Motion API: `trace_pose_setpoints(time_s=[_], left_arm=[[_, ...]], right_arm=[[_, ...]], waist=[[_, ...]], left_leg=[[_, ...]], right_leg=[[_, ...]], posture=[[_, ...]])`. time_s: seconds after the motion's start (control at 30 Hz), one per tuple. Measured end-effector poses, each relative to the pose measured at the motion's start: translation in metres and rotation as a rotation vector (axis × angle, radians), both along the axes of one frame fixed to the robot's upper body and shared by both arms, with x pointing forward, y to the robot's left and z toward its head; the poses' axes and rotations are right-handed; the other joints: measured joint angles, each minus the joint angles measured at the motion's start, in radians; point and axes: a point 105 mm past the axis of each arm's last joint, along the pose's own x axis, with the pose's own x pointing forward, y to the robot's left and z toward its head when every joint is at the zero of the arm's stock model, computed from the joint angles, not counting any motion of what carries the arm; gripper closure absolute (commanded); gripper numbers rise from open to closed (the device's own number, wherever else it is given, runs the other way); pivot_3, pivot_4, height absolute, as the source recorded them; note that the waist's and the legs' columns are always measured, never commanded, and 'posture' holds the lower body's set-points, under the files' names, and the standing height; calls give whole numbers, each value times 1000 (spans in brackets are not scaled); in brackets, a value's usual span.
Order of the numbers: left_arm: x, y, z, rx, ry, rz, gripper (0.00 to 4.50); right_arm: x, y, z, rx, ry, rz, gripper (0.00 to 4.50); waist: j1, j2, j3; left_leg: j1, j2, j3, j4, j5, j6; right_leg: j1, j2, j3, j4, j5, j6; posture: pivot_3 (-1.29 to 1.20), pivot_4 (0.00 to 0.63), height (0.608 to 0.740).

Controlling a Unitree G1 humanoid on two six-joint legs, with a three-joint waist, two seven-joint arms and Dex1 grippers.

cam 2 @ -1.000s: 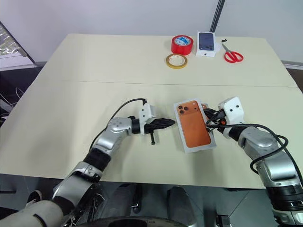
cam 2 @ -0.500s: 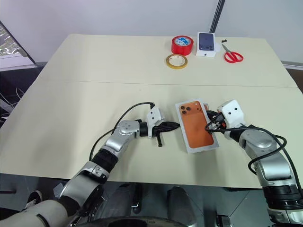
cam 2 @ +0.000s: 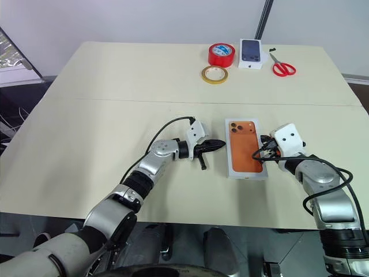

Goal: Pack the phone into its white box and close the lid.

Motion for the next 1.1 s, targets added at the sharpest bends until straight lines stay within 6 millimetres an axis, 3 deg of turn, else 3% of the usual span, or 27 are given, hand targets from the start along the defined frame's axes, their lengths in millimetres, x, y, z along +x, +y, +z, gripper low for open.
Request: trace_pose_setpoints(time_s=[0.4, 0.5, 0.6, 0.7, 0.77, 0.93, 1.0, 1.07, 1.1], left_arm=[[-1, -1, 0, 7, -27, -1, 4500], [0, 2, 4, 5, -53, -11, 4500], [3, 5, 19, -41, -69, -7, 4500], [8, 9, 41, -111, -82, 15, 4500], [11, 10, 50, -144, -81, 24, 4500], [11, -19, 69, -173, -67, 0, 4500], [6, -33, 52, -95, -29, -29, 4500], [3, -34, 18, 35, 43, -31, 4500], [2, -34, 12, 67, 36, -32, 4500]], right_arm=[[-1, -4, -20, -71, 56, -12, 4458], [0, -4, -17, -78, 44, -12, 4458], [5, -7, 0, -18, -21, -29, 4458], [10, -12, 30, 121, -132, -44, 4458], [9, -11, 36, 152, -145, -19, 4458], [-12, 15, 6, 146, 10, 180, 4458], [-19, 16, -7, 108, 74, 210, 4458], [-22, 11, -9, 23, 91, 218, 4458], [-23, 10, -9, -24, 91, 233, 4458]], waist=[[1, 0, 0], [1, 0, 0], [-1, 0, 0], [0, 0, 0], [4, 0, 0], [3, 0, 0], [1, 0, 0], [-7, 0, 0], [-8, -1, -1]], left_leg=[[0, 0, 0, 0, 0, 0], [0, 0, 0, 0, 0, 0], [0, 0, 0, 0, 0, 0], [0, 0, 0, 0, 0, 0], [0, 0, 0, 0, 0, 0], [0, -2, 0, 1, 0, 0], [1, -2, 0, 1, 0, 0], [3, -2, 0, 0, 0, 0], [3, -1, -1, 0, 0, 0]], right_leg=[[0, 0, 0, 0, 0, 0], [0, 0, 0, 0, 0, 0], [0, 0, 0, 0, 0, 0], [0, 0, 0, 0, 0, 0], [1, 0, 0, 0, 0, 0], [2, -1, 0, 0, 0, 1], [2, -1, 0, 0, 0, 2], [3, 0, 0, 0, 0, 2], [4, 1, 0, 0, 0, 2]], posture=[[0, 150, 740], [0, 150, 740], [0, 150, 740], [0, 150, 740], [0, 150, 740], [0, 150, 740], [0, 150, 740], [0, 150, 740], [0, 150, 740]])
